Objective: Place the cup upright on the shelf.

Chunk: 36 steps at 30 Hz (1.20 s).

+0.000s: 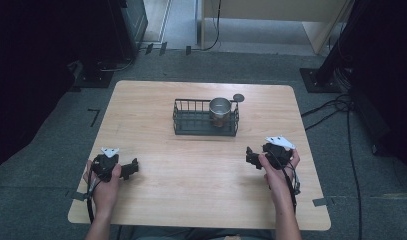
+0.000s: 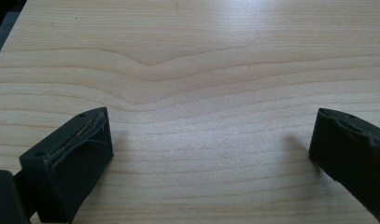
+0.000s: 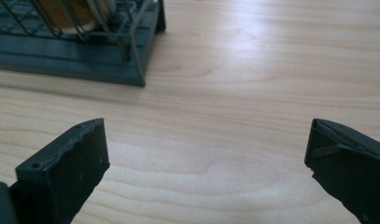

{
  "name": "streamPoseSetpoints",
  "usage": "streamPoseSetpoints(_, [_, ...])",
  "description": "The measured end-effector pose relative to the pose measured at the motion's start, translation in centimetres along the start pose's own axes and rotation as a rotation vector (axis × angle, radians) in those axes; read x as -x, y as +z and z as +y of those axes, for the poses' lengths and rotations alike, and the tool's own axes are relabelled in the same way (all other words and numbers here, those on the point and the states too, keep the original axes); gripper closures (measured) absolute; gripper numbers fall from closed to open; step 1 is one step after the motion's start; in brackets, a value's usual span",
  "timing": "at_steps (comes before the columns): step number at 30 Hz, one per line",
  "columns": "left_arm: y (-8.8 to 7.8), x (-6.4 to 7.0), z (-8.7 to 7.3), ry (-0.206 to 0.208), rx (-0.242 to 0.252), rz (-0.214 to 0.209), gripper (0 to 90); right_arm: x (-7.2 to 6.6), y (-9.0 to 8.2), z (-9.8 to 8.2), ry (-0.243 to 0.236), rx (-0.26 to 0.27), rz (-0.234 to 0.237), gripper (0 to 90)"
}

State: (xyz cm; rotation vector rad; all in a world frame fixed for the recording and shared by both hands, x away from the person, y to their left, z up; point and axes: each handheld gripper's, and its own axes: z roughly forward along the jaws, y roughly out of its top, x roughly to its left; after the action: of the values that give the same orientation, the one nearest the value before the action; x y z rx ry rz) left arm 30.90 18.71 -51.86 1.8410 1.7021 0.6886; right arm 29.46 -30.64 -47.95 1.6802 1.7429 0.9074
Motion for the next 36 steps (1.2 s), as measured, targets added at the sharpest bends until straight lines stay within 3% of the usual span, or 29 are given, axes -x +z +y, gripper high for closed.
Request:
streamPoseSetpoints(12, [0.0, 0.0, 0.0, 0.0, 0.0, 0.0, 0.0, 2.3, -0.5, -2.6, -0.014, -0.05, -0.046, 0.0])
streamPoseSetpoints(30, [0.0, 0.0, 0.0, 0.0, 0.0, 0.0, 0.0, 6.3, -2.4, -6.8, 0.05, -0.1, -0.115, 0.0])
streamPoseSetpoints(36, [0.0, 0.0, 0.0, 0.0, 0.0, 0.0, 0.0, 7.0, -2.9, -7.7, 0.062, -0.103, -0.117, 0.0])
